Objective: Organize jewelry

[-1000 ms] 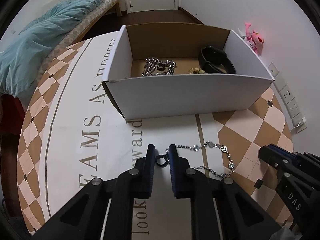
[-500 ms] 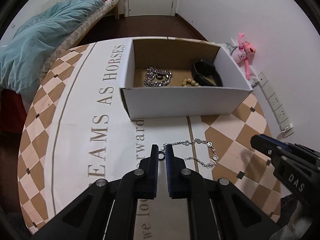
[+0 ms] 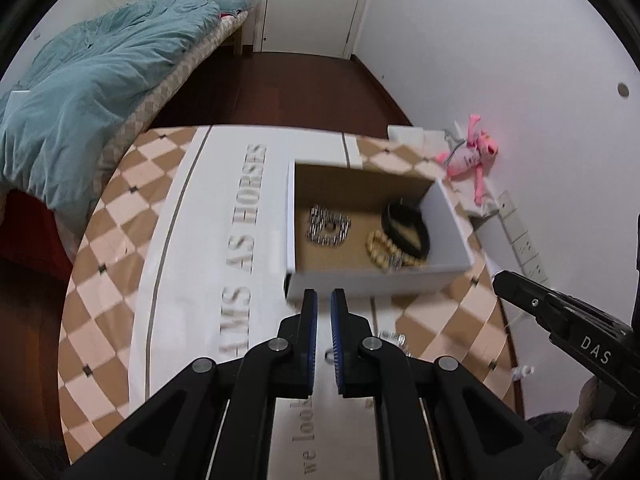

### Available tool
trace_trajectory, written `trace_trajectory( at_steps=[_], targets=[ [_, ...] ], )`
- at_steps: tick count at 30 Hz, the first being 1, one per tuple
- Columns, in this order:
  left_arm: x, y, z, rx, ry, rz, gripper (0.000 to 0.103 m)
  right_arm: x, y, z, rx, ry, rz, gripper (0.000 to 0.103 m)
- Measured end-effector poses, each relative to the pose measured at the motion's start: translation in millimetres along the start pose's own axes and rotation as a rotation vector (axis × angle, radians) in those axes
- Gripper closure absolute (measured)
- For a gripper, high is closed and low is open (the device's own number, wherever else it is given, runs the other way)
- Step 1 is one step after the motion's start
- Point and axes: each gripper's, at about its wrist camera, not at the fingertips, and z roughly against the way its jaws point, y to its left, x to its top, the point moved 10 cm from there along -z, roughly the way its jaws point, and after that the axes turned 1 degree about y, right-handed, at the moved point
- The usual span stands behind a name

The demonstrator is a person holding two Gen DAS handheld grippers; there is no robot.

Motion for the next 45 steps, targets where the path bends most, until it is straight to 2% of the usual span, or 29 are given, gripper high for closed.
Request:
trace_trajectory(
  at_steps=[2, 5, 6, 7, 8, 9, 10, 15, 20, 23, 24, 25, 26, 27, 34, 40, 45],
  targets=[
    [4, 0, -1, -0.017, 0.005, -0.002, 0.098, 12, 4, 2, -0.003, -0.016, 0.010, 0.090],
    [-8, 4, -12, -0.005, 0.054, 0.016, 0.093, 13, 4, 0, -0.006, -0.018, 0.008, 0.090],
    [-16, 5, -19, 0.001, 0.077, 0.014, 0.084, 11, 2, -2, -0.008, -0.013, 0.006, 0.090],
    [-25, 5, -26, 0.011, 0.093, 0.003, 0.068, 5, 0, -6, -0.014, -0.003, 0.004, 0.090],
    [-35, 5, -32, 0.023, 0.103, -0.011, 0.059, -2, -4, -10, -0.019, 0.009, -0.003, 0.091],
    [-44, 5, -38, 0.035, 0.111, -0.023, 0.044, -9, -8, -14, -0.021, 0.022, -0.010, 0.091],
    [-50, 4, -43, 0.044, 0.115, -0.030, 0.043, -18, -13, -19, -0.026, 0.037, -0.020, 0.091],
    [-79, 3, -69, 0.101, 0.149, -0.083, 0.043, -50, -35, -34, -0.056, 0.083, -0.063, 0.091],
    [-85, -2, -80, 0.138, 0.136, -0.137, 0.044, -64, -50, -40, -0.079, 0.100, -0.085, 0.091],
    [-84, -8, -80, 0.145, 0.117, -0.170, 0.061, -66, -53, -42, -0.086, 0.103, -0.090, 0.091],
    [-84, -10, -80, 0.141, 0.112, -0.177, 0.077, -67, -54, -43, -0.088, 0.103, -0.089, 0.091],
    [-84, -12, -81, 0.140, 0.112, -0.183, 0.089, -66, -54, -43, -0.089, 0.103, -0.088, 0.091],
    [-83, -13, -82, 0.140, 0.112, -0.184, 0.093, -66, -53, -43, -0.090, 0.102, -0.087, 0.091],
    [-82, -14, -82, 0.134, 0.112, -0.182, 0.093, -66, -53, -42, -0.089, 0.102, -0.086, 0.096],
    [-78, -15, -76, 0.117, 0.093, -0.169, 0.093, -62, -48, -35, -0.084, 0.087, -0.074, 0.096],
    [-66, -17, -39, 0.075, 0.045, -0.139, 0.093, -55, -48, -16, -0.010, 0.058, -0.123, 0.096],
    [-39, -25, -5, 0.005, 0.005, -0.102, 0.093, -34, -42, 5, 0.055, 0.028, -0.152, 0.096]
  ],
)
